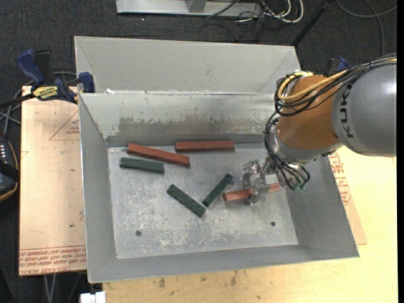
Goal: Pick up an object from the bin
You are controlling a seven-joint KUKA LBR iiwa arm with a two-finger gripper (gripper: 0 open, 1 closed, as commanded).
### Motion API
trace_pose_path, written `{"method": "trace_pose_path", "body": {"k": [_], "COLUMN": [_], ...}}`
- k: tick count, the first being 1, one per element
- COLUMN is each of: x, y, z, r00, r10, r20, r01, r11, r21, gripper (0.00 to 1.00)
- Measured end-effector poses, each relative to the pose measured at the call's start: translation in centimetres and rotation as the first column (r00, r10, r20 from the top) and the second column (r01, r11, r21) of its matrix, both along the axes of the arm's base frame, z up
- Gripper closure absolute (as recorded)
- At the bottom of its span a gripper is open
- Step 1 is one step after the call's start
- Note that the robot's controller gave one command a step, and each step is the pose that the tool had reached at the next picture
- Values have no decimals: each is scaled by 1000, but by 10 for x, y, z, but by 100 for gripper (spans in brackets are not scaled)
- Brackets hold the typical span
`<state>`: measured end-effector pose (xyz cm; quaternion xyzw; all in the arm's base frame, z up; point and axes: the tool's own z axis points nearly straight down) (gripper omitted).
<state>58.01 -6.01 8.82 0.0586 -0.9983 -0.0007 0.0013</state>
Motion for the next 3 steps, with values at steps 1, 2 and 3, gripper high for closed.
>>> {"method": "trace_pose_path", "body": {"k": [1, 2, 3], "x": [1, 2, 2], "y": [0, 0, 0], "z": [15, 26, 33], "r00": [1000, 1000, 1000], "r10": [0, 0, 0], "r20": [5, 7, 7], "r01": [0, 0, 0], "r11": [1000, 1000, 1000], "r21": [0, -1, -1], "gripper": [100, 100, 100]}}
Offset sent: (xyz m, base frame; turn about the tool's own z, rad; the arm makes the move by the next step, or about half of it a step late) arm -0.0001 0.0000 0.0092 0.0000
